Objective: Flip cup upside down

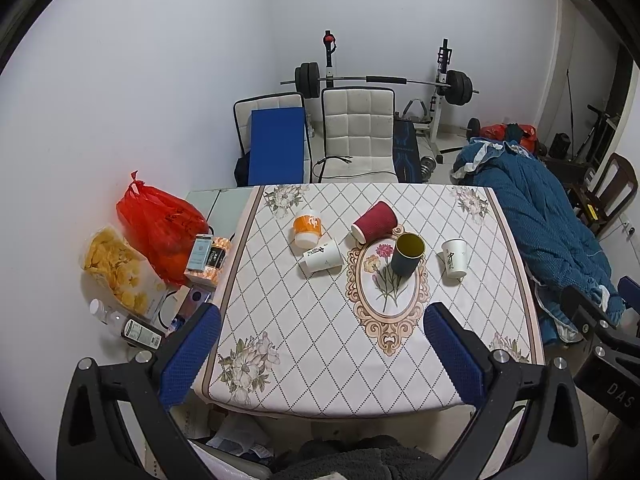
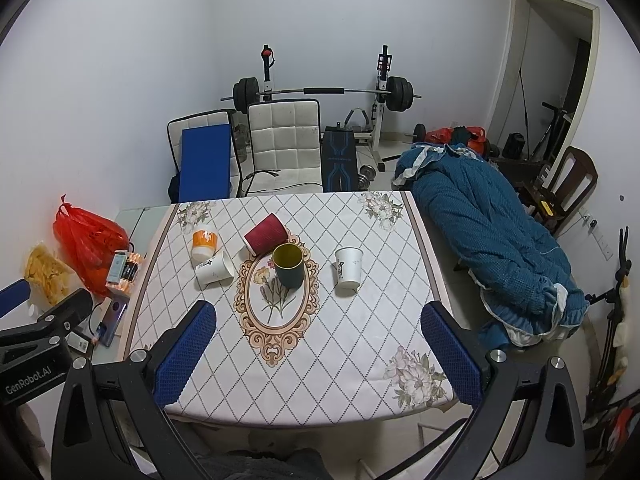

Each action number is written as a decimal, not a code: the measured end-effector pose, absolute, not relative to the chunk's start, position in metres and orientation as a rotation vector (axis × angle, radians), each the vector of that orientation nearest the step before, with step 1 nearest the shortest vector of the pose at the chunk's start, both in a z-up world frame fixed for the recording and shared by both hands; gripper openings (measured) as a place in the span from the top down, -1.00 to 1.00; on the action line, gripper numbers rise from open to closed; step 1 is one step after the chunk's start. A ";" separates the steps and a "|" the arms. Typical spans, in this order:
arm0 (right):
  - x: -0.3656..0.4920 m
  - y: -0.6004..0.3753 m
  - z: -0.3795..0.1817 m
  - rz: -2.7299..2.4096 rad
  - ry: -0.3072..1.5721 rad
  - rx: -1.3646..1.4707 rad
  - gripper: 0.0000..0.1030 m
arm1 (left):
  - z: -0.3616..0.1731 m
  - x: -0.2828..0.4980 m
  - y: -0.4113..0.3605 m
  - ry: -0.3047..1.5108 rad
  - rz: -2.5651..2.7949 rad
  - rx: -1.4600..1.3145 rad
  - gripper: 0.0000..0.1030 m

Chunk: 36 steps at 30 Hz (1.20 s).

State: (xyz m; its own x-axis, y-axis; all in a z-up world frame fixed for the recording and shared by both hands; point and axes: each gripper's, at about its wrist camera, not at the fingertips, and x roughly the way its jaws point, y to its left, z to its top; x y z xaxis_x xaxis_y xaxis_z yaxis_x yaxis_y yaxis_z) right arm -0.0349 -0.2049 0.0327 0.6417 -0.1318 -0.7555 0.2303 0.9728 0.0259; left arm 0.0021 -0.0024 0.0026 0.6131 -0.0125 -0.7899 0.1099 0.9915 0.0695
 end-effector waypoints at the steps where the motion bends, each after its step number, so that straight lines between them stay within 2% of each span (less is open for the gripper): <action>1: -0.035 -0.205 0.033 -0.207 0.850 0.124 -1.00 | 0.003 0.002 -0.002 0.908 -0.070 0.116 -1.00; 36: -0.029 -0.204 0.043 -0.209 0.850 0.132 -1.00 | 0.009 0.011 -0.011 0.898 -0.080 0.118 -1.00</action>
